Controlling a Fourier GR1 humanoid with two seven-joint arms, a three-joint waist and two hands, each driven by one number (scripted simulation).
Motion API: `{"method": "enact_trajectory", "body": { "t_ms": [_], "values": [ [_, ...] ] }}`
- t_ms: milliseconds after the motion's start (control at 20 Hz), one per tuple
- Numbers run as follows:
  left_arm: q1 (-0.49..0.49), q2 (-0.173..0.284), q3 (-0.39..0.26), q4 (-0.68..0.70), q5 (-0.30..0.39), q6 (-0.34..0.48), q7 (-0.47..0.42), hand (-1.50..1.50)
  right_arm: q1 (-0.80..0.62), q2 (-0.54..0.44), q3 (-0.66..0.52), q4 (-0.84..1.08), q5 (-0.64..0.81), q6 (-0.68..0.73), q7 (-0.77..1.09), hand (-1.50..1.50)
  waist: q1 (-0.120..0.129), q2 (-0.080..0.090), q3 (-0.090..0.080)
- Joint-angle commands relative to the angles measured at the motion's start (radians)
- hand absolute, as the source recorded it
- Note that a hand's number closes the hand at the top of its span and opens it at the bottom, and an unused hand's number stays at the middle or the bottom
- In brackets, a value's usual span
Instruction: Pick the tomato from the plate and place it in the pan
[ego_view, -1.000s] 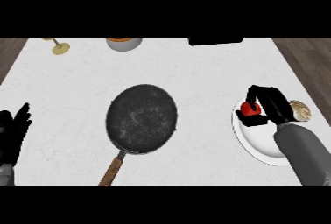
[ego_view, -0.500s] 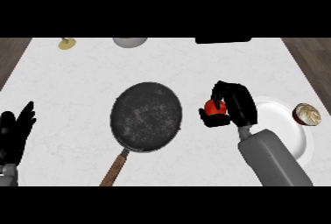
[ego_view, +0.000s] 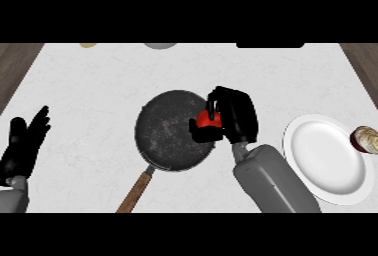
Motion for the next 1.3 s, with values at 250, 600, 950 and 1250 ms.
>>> {"method": "enact_trajectory", "body": {
  "t_ms": [250,600,950,1250],
  "values": [
    [-0.062,-0.019,-0.012,0.042,-0.039,-0.003,-0.023,0.0,-0.29,0.035,0.053,0.493,-0.209,-0.23,-0.002,1.5,0.046,0.014,0.001],
    [-0.079,-0.047,-0.039,0.035,-0.05,-0.013,-0.029,0.0,-0.358,0.035,0.173,0.684,-0.475,-0.324,-0.127,1.5,0.088,0.024,0.002],
    [-0.178,-0.034,-0.031,0.049,-0.031,-0.041,0.029,0.0,-0.336,0.035,0.155,0.735,-0.711,-0.329,-0.267,-1.5,0.119,0.037,0.004],
    [-0.12,-0.077,-0.067,0.037,-0.059,-0.018,-0.014,0.0,-0.337,0.035,0.192,0.756,-0.825,-0.407,-0.378,-1.5,0.147,0.038,0.004]
  ]
}}
